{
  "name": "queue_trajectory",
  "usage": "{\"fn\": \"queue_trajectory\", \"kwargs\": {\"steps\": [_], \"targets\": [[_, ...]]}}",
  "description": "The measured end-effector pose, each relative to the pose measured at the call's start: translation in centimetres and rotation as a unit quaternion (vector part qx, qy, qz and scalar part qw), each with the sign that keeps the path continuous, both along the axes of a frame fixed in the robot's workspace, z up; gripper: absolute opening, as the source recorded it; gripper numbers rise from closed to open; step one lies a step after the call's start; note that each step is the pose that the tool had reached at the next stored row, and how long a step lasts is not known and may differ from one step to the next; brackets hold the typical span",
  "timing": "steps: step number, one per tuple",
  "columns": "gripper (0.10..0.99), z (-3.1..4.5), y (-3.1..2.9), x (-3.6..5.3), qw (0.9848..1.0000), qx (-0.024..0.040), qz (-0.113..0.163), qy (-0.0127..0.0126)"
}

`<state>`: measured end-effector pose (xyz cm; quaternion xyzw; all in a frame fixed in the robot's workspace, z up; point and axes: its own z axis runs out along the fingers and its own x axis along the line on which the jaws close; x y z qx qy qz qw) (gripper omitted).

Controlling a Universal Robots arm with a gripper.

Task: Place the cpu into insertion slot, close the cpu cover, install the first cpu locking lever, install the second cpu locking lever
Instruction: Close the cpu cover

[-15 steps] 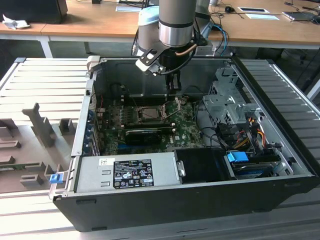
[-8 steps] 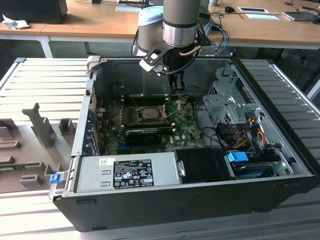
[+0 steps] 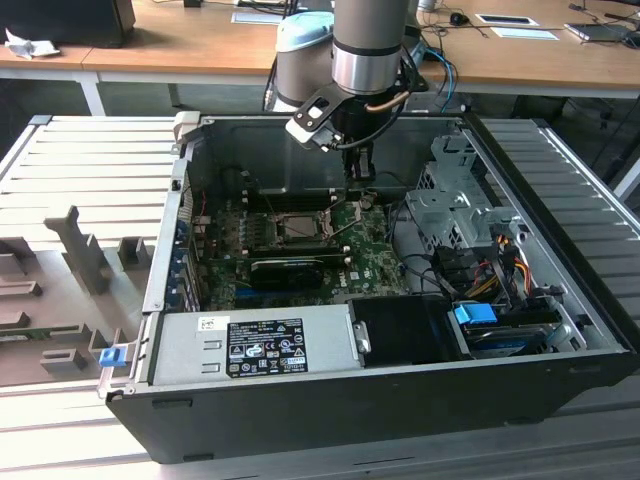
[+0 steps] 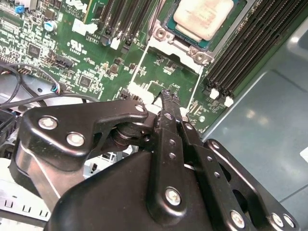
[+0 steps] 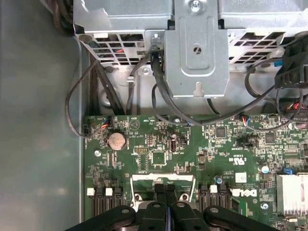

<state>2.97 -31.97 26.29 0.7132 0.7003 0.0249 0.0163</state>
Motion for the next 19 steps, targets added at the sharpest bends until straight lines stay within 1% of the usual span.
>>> {"fn": "queue_trajectory", "kwargs": {"steps": [3, 12, 19], "targets": [[0.106, 0.00, 0.00, 0.40, 1.0000, 0.0000, 0.000, 0.0000], [0.106, 0.00, 0.00, 1.17, 1.0000, 0.0000, 0.000, 0.0000], [0.106, 0.03, 0.00, 1.96, 1.0000, 0.0000, 0.000, 0.0010]]}}
